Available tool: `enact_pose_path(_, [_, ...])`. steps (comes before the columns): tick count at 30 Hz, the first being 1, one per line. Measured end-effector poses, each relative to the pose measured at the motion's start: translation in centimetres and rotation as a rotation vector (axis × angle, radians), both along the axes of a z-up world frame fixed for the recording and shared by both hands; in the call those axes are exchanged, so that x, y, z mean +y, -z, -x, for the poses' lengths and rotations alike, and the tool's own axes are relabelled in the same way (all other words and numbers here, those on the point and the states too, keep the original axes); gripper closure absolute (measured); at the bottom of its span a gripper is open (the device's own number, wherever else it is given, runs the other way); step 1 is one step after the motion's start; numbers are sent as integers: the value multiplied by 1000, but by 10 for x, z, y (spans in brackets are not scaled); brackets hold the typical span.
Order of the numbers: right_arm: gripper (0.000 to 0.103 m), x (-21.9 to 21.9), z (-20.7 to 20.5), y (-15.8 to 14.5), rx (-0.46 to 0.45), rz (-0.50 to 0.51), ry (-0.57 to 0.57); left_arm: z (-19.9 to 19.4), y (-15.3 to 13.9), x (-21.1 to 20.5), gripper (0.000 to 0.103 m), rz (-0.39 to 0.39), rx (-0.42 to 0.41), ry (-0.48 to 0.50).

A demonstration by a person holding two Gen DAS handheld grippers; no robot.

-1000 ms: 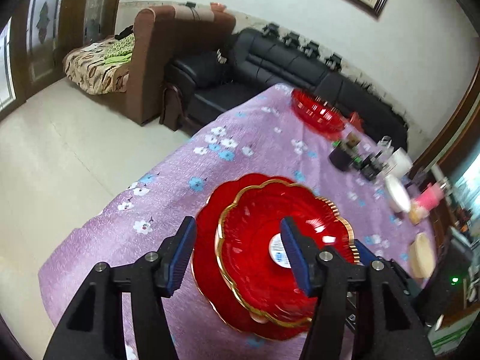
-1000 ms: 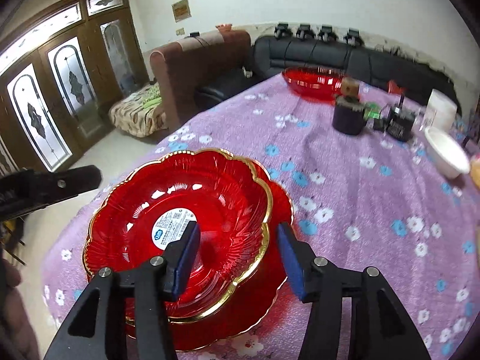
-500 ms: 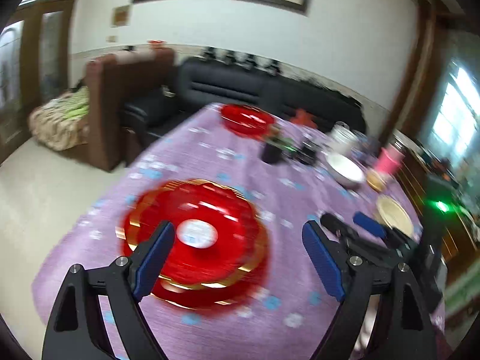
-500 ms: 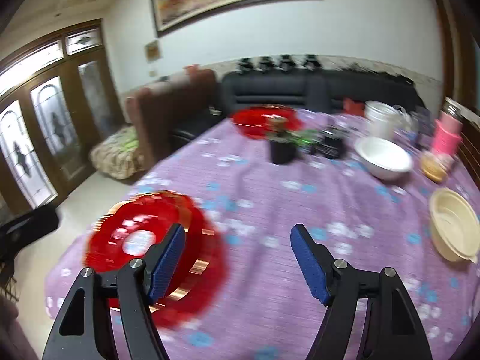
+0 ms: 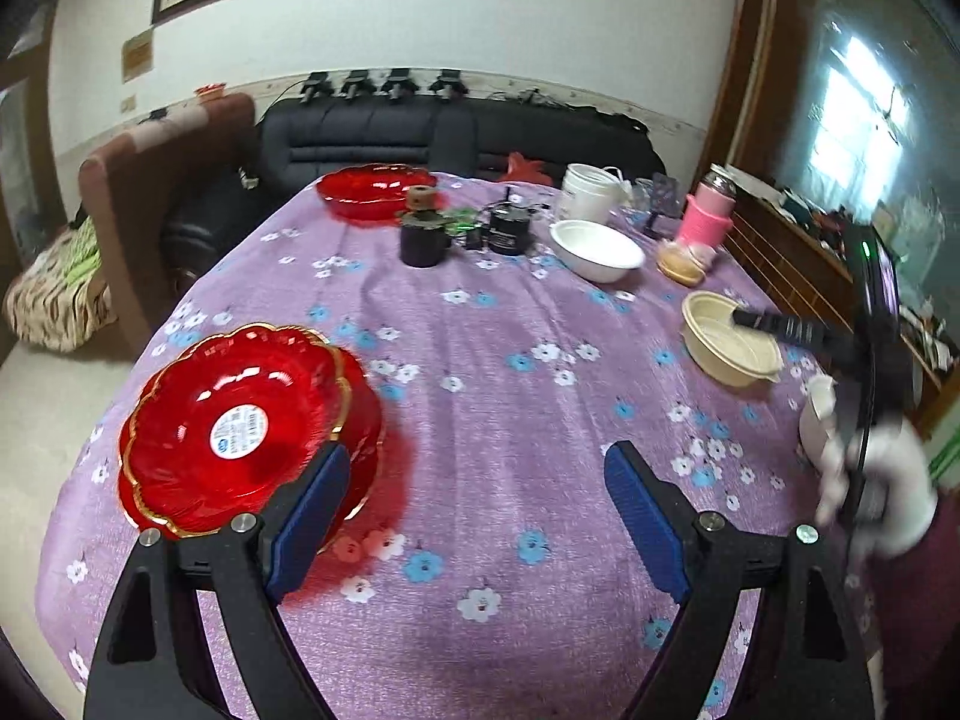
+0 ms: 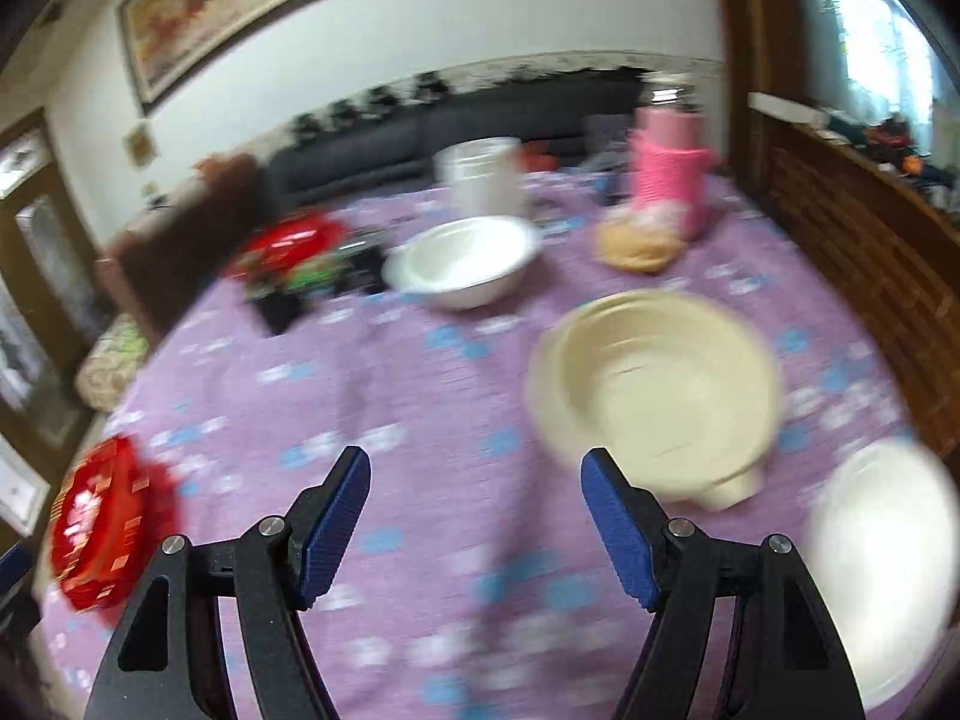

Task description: Organize plates and bowls

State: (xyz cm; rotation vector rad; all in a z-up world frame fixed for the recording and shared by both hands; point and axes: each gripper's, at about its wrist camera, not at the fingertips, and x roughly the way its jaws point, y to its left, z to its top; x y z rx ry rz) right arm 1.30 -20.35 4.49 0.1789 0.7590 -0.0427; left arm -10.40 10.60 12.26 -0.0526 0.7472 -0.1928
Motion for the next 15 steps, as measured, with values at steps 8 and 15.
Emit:
enact_pose_path(8, [26, -113, -64, 13, 224, -129, 201, -9, 12, -30, 17, -7, 59, 57])
enact_pose_path(15, [43, -115, -96, 46, 364, -104, 192, -13, 13, -34, 17, -19, 79, 63])
